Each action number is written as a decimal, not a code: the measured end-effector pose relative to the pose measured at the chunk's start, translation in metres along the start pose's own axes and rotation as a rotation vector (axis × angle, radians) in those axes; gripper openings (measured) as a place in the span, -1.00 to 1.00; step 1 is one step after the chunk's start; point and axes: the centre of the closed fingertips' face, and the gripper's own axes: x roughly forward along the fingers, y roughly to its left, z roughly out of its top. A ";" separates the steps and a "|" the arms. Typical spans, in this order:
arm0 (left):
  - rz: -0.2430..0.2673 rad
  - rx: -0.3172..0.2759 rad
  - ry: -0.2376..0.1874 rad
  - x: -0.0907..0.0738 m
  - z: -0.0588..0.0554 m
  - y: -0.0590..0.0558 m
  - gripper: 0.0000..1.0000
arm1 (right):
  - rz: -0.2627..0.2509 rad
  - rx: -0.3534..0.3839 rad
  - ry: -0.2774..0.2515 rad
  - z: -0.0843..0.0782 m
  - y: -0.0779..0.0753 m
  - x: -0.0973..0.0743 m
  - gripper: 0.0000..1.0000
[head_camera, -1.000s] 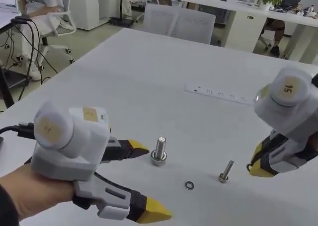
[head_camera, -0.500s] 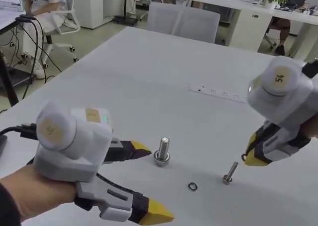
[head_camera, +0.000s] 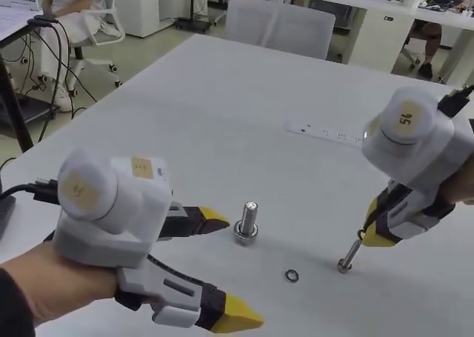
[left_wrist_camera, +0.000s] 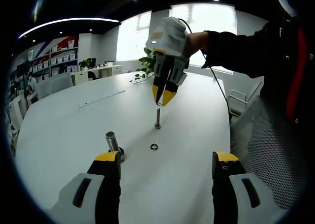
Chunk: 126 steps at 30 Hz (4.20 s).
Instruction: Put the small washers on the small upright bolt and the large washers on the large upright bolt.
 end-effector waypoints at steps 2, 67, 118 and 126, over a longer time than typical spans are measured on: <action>0.001 -0.001 0.001 0.001 0.000 0.001 0.51 | 0.006 0.001 0.000 0.000 -0.001 0.002 -0.74; 0.010 -0.012 0.018 0.001 -0.005 0.003 0.50 | 0.071 0.016 0.038 -0.009 0.002 0.064 -0.72; 0.008 -0.001 0.009 0.001 -0.003 0.001 0.50 | 0.058 0.146 -0.004 -0.047 0.031 0.040 -0.15; 0.006 0.003 0.009 0.002 -0.002 0.000 0.50 | 0.061 0.133 -0.002 -0.047 0.044 0.037 -0.16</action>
